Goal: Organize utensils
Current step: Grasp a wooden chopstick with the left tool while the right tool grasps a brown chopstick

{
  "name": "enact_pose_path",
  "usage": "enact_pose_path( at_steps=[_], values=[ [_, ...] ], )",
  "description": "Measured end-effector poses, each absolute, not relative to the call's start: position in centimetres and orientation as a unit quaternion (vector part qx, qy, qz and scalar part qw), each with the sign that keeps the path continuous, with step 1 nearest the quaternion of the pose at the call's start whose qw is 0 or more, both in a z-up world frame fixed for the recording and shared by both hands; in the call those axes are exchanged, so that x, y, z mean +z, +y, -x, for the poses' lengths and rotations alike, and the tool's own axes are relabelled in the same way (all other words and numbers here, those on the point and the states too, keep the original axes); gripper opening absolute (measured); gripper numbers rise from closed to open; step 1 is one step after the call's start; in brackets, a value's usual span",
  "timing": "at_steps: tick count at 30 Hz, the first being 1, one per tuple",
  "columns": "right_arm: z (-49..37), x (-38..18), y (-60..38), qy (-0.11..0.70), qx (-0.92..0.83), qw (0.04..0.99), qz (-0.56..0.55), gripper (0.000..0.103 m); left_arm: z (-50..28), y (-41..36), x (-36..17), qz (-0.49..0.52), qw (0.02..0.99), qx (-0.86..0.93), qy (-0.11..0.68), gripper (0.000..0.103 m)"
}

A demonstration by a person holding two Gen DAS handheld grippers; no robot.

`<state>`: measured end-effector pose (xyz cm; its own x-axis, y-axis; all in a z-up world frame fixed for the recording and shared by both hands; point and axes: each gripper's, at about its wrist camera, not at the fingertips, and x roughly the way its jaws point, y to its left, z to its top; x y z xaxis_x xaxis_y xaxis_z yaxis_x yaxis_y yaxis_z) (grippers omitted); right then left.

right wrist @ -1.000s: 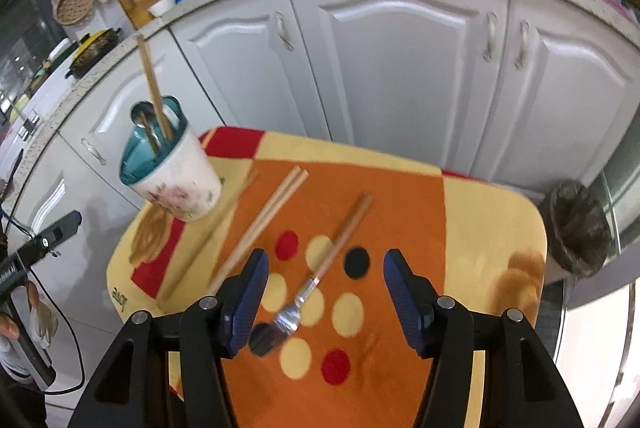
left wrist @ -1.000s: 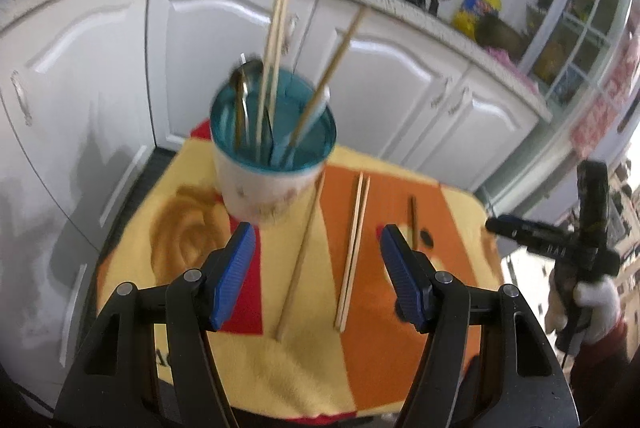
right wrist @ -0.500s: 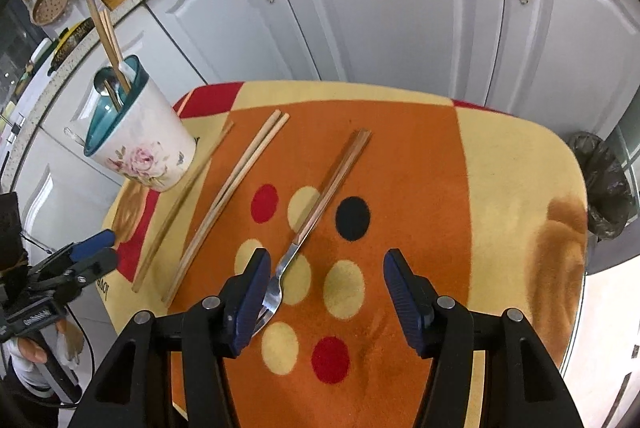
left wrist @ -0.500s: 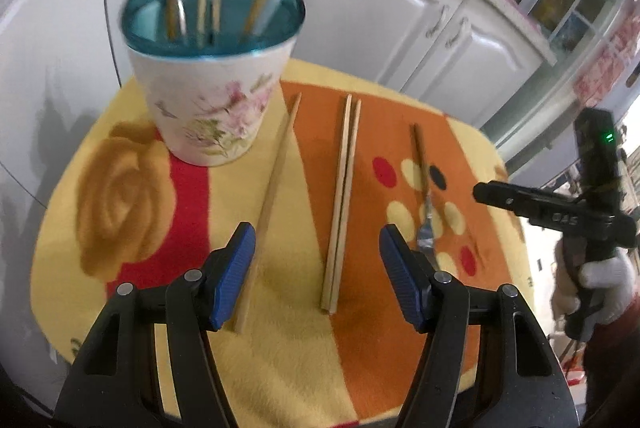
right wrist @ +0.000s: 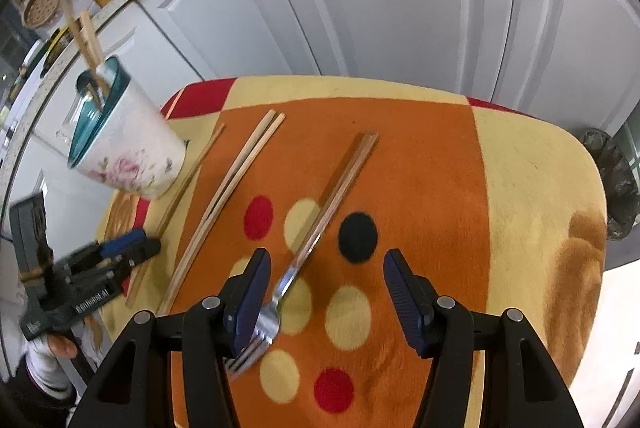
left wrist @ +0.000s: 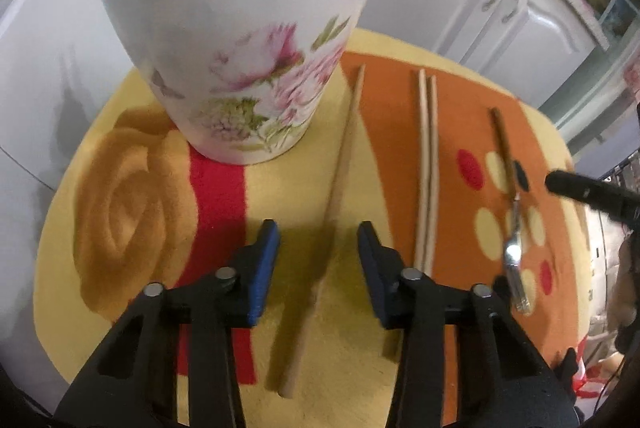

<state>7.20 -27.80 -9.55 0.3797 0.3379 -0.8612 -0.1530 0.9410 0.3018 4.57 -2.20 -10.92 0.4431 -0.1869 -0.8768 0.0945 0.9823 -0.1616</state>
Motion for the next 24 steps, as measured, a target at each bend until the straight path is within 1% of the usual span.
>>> enact_pose_path(
  at_steps=[1,2,3,4,5,6,9,13,20,23,24],
  values=[
    [-7.7,-9.7,-27.8,0.538,0.147,0.825,-0.093,0.057,-4.7,-2.2,-10.9,0.041,0.851,-0.079,0.518,0.028],
    [-8.2,-9.9,-27.8,0.538,0.145,0.824,-0.100,0.055,-4.8,-2.1,-10.9,0.040,0.850,-0.077,0.519,0.021],
    [-8.7,-10.1,-27.8,0.540,0.143,0.823,-0.107,0.049,-4.9,-1.9,-10.9,0.045,0.849,-0.080,0.521,0.017],
    [-9.4,-10.5,-27.7,0.542,0.140,0.821,-0.111,0.046,-5.0,-1.9,-10.9,0.052,0.846,-0.085,0.523,0.011],
    [-10.1,-10.9,-27.6,0.546,0.136,0.819,-0.112,0.040,-5.1,-1.7,-11.0,0.060,0.843,-0.091,0.527,0.009],
    [-10.7,-11.3,-27.5,0.549,0.134,0.817,-0.110,0.032,-5.2,-1.8,-11.0,0.060,0.842,-0.092,0.528,0.008],
    [-11.7,-12.2,-26.9,0.548,0.134,0.820,-0.096,0.016,-4.8,-1.9,-10.8,0.055,0.840,-0.097,0.530,0.006],
    [-10.9,-12.1,-26.0,0.554,0.162,0.814,-0.068,0.015,-3.1,-1.0,-10.6,0.056,0.834,-0.109,0.538,0.005],
    [-5.1,-12.1,-25.0,0.581,0.227,0.782,-0.007,0.014,1.0,-0.4,-10.2,0.025,0.814,-0.149,0.561,0.005],
    [-3.7,-12.1,-25.2,0.590,0.224,0.775,-0.010,0.014,2.0,-0.7,-10.1,0.015,0.803,-0.169,0.572,0.005],
    [-3.8,-12.1,-25.3,0.589,0.219,0.778,-0.011,0.019,2.0,-0.8,-10.1,0.013,0.802,-0.170,0.572,0.005]
  ],
)
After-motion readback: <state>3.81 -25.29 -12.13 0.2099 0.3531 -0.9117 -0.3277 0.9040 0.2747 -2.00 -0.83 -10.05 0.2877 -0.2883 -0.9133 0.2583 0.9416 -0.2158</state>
